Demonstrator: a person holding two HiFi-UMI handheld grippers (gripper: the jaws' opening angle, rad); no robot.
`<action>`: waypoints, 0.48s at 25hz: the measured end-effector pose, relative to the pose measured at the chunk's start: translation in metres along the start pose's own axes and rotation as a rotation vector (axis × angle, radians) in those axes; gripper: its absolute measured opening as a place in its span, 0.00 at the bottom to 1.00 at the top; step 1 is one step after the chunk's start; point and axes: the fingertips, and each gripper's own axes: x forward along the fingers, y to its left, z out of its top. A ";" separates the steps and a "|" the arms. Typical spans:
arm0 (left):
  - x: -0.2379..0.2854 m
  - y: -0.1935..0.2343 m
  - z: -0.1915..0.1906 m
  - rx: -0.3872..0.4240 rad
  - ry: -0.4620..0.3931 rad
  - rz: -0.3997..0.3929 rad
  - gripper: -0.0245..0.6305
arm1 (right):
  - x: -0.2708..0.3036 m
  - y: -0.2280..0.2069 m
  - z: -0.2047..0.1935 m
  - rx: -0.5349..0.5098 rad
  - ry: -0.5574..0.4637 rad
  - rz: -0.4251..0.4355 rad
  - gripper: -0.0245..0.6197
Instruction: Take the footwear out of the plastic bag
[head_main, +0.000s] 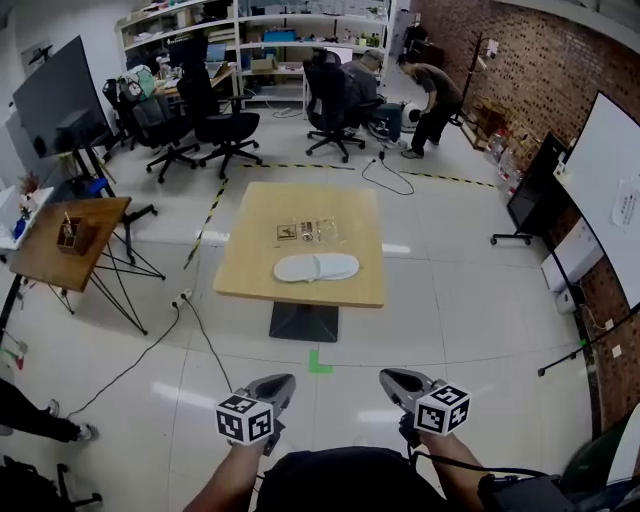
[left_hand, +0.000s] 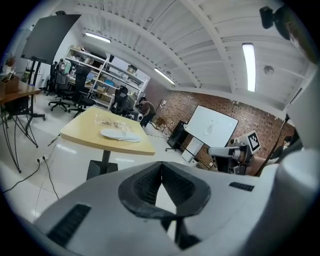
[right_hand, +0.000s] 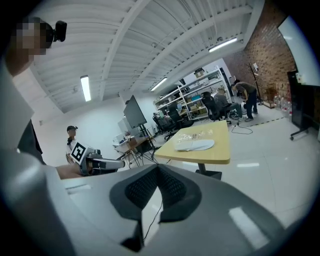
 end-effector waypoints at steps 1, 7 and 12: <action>0.001 -0.001 -0.002 0.006 0.009 0.008 0.05 | -0.002 -0.006 -0.001 0.006 0.000 -0.008 0.04; -0.002 0.000 -0.003 0.007 0.019 0.040 0.05 | -0.013 -0.022 -0.009 0.018 0.022 -0.030 0.04; -0.007 -0.002 0.000 0.038 0.038 0.044 0.05 | -0.012 -0.015 -0.013 0.013 0.015 -0.020 0.04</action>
